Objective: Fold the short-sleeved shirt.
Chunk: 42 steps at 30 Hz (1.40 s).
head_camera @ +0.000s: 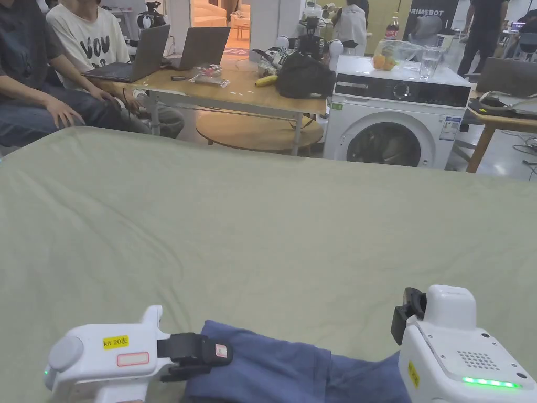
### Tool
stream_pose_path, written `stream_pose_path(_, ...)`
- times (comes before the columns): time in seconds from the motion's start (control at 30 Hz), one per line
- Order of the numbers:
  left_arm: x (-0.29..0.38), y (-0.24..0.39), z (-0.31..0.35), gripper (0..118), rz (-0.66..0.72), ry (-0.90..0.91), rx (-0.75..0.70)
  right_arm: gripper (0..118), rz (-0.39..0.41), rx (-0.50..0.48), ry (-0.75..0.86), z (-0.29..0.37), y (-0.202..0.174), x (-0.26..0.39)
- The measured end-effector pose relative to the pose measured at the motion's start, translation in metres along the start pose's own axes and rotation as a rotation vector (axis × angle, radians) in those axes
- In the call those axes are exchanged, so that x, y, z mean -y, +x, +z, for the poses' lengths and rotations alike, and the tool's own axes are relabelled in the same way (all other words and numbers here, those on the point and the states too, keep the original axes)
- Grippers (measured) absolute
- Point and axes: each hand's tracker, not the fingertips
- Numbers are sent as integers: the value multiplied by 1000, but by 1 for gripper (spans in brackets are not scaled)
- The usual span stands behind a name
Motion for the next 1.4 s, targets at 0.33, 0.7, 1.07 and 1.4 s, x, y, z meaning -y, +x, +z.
stream_pose_path(0.33, -28, 60, 98, 8, -13, 127, -225, 0, 15, -32, 27, -2, -11, -9)
stream_pose_path(0.7, -27, 119, 59, 8, -101, 81, -413, 0, -6, -45, 6, -4, -10, 0)
stream_pose_path(1.07, -22, 173, -52, 8, -165, -124, -443, 0, -22, -10, -6, 1, 13, 5)
stream_pose_path(1.4, 8, 157, -184, 18, -155, -287, -536, 0, -46, 23, -27, 6, 30, 15)
